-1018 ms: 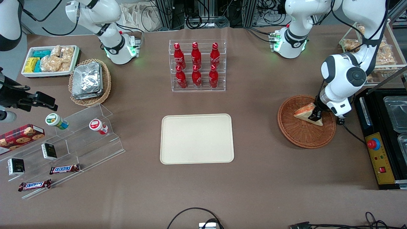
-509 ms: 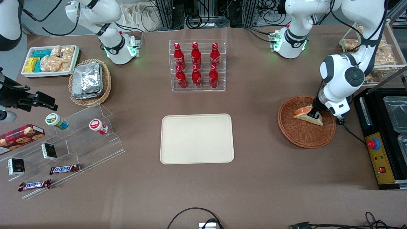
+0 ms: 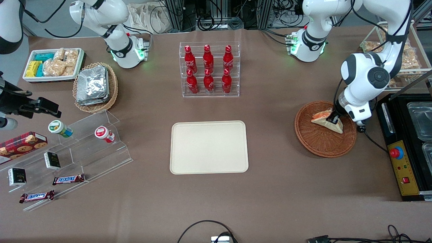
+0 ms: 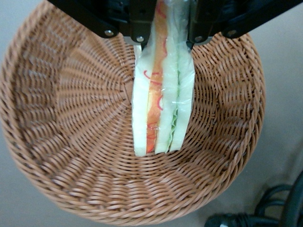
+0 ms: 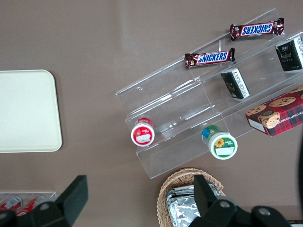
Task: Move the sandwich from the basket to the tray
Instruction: 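Lower the open left gripper around the sandwich and close it, then lift the sandwich out of the basket with the left gripper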
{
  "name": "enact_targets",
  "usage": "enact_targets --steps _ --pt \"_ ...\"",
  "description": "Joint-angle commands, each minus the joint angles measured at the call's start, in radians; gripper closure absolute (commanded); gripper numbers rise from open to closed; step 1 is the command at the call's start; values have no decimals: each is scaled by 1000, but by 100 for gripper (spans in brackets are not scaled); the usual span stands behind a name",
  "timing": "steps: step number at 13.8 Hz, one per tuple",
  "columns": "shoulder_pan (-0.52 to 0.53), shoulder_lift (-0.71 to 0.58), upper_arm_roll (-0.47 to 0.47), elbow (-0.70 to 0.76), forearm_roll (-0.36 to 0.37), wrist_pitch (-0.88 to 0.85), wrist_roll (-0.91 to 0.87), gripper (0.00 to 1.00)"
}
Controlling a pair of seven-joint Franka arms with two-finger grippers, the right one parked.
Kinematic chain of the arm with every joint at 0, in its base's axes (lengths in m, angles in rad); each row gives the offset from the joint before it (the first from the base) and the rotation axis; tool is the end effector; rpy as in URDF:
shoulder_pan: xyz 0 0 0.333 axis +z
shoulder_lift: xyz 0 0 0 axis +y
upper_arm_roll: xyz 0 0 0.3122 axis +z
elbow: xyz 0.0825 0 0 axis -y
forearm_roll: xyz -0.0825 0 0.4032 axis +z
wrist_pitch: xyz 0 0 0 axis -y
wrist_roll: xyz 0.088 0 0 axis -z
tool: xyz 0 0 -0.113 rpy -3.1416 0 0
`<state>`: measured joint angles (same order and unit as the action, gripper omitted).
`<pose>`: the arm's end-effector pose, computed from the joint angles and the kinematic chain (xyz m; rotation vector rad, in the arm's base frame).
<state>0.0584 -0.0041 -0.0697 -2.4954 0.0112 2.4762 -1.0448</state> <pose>0.4772 -0.0054 0.2603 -2.7262 -1.5332 0.0148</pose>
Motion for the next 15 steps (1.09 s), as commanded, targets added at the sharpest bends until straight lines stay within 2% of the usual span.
enact_targets --steps 1,6,11,15 --pt "-5 -72 -13 51 12 -107 96 73" --pt "-6 -66 -27 282 10 -376 282 73" --pt "-11 -62 -97 362 10 -398 451 73" --pt "-11 -47 -166 405 12 -411 515 73"
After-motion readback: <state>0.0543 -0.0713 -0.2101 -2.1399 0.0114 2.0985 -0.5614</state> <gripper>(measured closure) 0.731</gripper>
